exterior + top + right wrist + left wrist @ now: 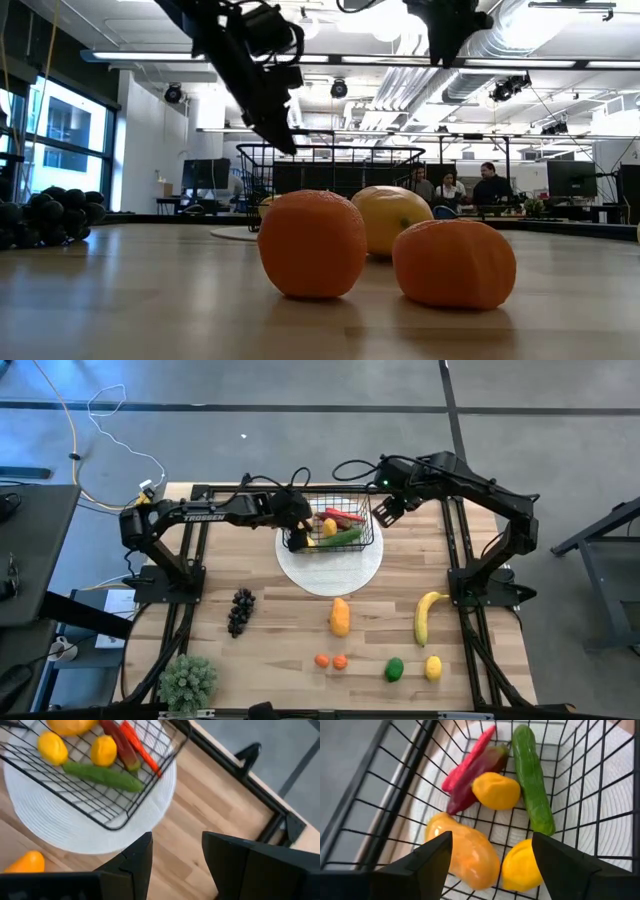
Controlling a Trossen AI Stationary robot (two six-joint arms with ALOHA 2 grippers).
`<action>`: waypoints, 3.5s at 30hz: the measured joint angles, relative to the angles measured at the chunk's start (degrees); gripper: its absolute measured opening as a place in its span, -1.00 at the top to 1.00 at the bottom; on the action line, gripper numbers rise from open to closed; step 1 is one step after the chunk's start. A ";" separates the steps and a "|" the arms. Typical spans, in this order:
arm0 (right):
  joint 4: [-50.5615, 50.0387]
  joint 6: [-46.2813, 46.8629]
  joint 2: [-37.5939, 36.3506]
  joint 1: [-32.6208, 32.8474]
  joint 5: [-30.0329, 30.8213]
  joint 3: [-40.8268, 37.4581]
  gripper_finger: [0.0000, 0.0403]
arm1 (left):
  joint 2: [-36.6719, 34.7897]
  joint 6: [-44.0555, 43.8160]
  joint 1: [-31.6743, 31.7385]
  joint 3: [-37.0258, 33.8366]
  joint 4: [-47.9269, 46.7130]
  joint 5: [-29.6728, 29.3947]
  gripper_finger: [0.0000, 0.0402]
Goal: Build produce basket
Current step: Put the green lemon into the black basket
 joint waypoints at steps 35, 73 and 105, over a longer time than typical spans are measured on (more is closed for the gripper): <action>0.23 59.01 0.55 36.66 -7.75 -0.01 -0.05 | -18.84 12.52 0.02 7.78 -9.53 -10.06 -0.28; 4.87 105.23 25.84 57.41 -20.63 -0.05 -0.28 | -18.86 12.09 -3.65 7.77 -13.50 -4.86 -0.28; 8.42 106.07 40.09 57.45 -29.54 -1.91 -0.28 | -18.84 12.22 -5.73 7.76 -13.48 -6.33 -0.28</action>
